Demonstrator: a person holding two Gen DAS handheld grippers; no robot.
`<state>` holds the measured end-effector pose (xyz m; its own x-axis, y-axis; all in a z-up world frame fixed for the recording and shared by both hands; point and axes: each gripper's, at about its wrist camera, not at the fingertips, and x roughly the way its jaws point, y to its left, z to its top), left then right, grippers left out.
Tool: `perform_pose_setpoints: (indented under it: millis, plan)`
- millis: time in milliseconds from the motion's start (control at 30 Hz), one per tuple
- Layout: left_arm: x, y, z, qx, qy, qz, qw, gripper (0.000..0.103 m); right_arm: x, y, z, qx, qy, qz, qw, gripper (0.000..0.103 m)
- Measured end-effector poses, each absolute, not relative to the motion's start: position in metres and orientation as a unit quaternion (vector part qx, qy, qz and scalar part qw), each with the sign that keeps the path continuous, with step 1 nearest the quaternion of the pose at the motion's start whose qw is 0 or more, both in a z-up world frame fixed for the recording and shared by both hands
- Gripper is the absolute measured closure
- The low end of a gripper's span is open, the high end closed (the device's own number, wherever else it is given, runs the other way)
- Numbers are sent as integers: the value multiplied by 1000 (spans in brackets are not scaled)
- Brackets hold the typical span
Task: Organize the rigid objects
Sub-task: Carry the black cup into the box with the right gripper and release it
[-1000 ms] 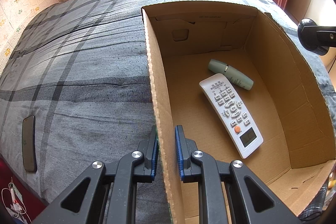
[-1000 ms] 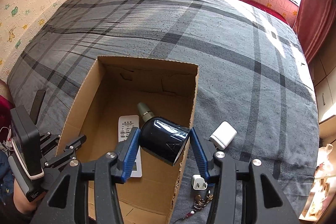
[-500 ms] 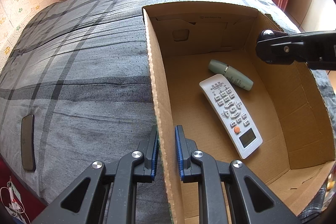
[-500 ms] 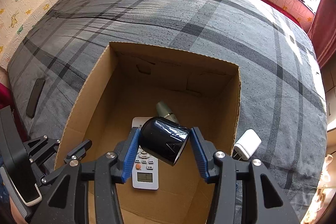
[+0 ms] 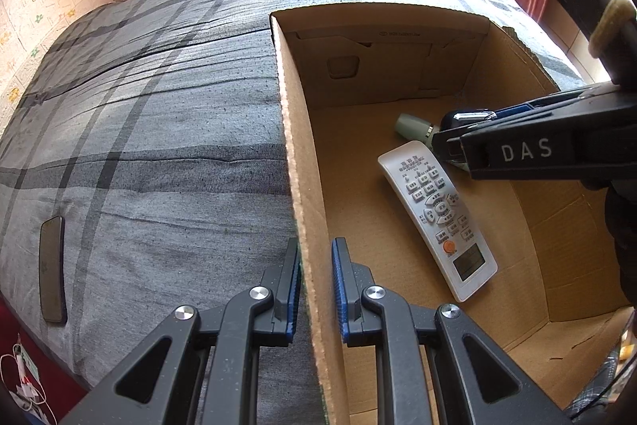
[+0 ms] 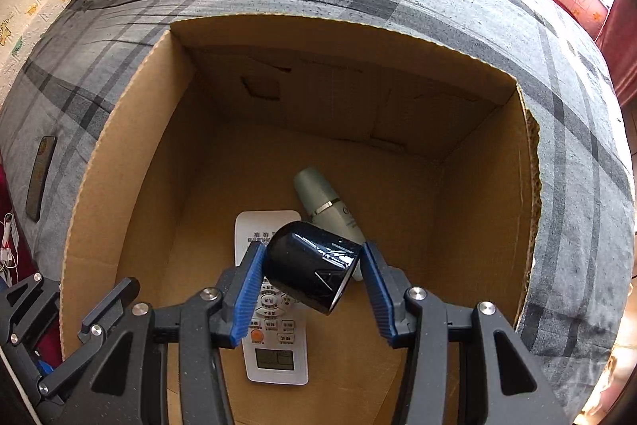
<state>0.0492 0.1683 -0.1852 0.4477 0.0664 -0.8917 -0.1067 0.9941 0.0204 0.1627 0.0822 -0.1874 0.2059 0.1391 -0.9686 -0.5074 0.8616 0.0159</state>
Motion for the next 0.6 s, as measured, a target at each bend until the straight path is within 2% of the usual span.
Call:
perform_pose_setpoints:
  millis: [500, 600]
  plan:
    - [49, 167, -185, -17, 524, 52, 850, 87, 173, 77, -203, -143, 609, 209, 752, 50]
    - [50, 166, -185, -18, 524, 52, 850, 86, 173, 76, -203, -145, 606, 211, 753, 46]
